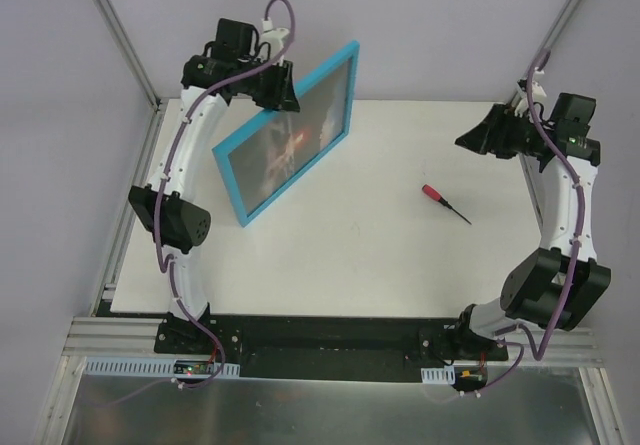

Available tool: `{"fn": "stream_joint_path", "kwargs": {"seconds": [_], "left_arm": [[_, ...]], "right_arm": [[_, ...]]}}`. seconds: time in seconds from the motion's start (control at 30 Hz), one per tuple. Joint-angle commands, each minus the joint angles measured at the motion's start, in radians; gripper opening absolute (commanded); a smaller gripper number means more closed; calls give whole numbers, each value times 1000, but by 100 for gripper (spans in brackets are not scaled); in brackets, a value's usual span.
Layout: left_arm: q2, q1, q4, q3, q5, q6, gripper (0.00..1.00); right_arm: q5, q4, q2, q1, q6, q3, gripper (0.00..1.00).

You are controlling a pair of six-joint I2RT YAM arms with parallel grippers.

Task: Take the photo out of the frame
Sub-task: Turn over the photo frame at the center of the board.

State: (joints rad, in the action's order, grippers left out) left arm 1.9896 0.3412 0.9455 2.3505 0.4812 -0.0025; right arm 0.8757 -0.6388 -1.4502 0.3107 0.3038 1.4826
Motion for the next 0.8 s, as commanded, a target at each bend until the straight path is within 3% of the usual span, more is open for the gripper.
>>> {"fn": "stream_joint_path", "kwargs": {"seconds": [0.0, 0.4, 0.57, 0.77], "left_arm": [[67, -157, 33, 4, 210, -117, 26], [126, -488, -30, -69, 516, -163, 19], [95, -619, -89, -267, 611, -123, 13], [41, -718, -184, -561, 616, -50, 10]], "right_arm": [[20, 66, -39, 5, -78, -19, 68], [-29, 123, -162, -174, -86, -42, 66], [-27, 215, -223, -252, -143, -54, 66], [-53, 297, -328, -399, -186, -18, 65]]}}
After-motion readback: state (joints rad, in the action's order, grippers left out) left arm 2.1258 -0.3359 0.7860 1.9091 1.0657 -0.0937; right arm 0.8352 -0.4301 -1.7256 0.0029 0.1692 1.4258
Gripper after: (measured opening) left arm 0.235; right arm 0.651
